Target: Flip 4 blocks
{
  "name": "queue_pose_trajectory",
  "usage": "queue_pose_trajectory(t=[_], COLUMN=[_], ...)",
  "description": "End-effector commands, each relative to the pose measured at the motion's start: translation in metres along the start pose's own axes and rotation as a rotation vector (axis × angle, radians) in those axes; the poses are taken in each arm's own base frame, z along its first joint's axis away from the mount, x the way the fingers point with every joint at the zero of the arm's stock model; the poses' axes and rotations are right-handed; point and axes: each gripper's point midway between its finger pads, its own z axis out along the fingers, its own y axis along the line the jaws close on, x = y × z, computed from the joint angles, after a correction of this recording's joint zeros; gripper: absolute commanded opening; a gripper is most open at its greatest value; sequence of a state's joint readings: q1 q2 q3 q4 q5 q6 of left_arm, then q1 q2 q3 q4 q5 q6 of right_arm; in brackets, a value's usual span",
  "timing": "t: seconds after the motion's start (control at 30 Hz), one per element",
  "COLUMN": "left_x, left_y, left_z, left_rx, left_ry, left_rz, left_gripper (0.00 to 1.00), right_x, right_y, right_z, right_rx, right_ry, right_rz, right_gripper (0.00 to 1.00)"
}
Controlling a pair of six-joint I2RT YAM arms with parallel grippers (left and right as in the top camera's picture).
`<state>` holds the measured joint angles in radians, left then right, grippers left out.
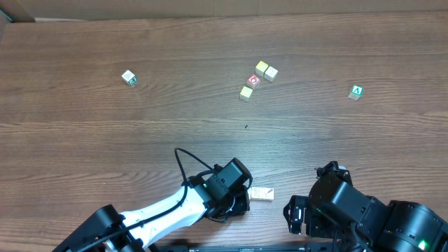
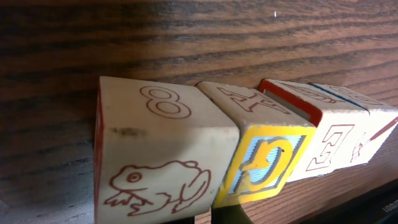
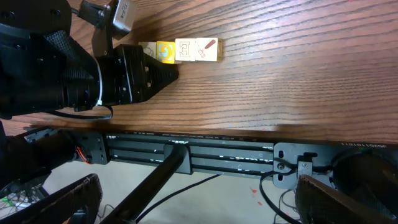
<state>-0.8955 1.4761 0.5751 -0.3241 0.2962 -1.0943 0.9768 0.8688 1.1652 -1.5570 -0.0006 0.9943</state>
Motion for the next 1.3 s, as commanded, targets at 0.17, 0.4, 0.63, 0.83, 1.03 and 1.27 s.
queue_pose_trajectory(t=[0.17,0.4,0.63,0.83,1.03,1.27], left_x=[-0.004,-0.005,-0.005,-0.003,-0.001,0.010], left_y=[0.007,0.007,0.007,0.000,-0.015,-0.026], left_z=[0.005,0.005,0.005,0.004,-0.009,-0.032], left_rx=[-0.030,-0.033,-0.031,0.000,0.057,0.099], left_ry=[-0.022,-0.028,-0.029,-0.009,-0.031,-0.060], left_rz=[-0.013,-0.013,-0.012,0.022,0.101,0.158], left_gripper=[0.04,0.04,0.04,0.04,0.04,0.04], right_x=[-0.001,-0.001,0.000,-0.001,-0.001,-0.001], right_y=[0.003,0.003,0.003,0.003,0.003,0.003], right_z=[-0.004,-0.004,-0.004,-0.004,-0.004,-0.004], right_rx=[-0.018,-0.018,-0.017,-0.017,-0.018,-0.018], right_ry=[-0.006,-0.006,-0.005,-0.006,-0.006,-0.006], right_rz=[-0.006,-0.006,-0.007,-0.007,-0.007,-0.006], right_gripper=[1.00,1.00,1.00,1.00,1.00,1.00])
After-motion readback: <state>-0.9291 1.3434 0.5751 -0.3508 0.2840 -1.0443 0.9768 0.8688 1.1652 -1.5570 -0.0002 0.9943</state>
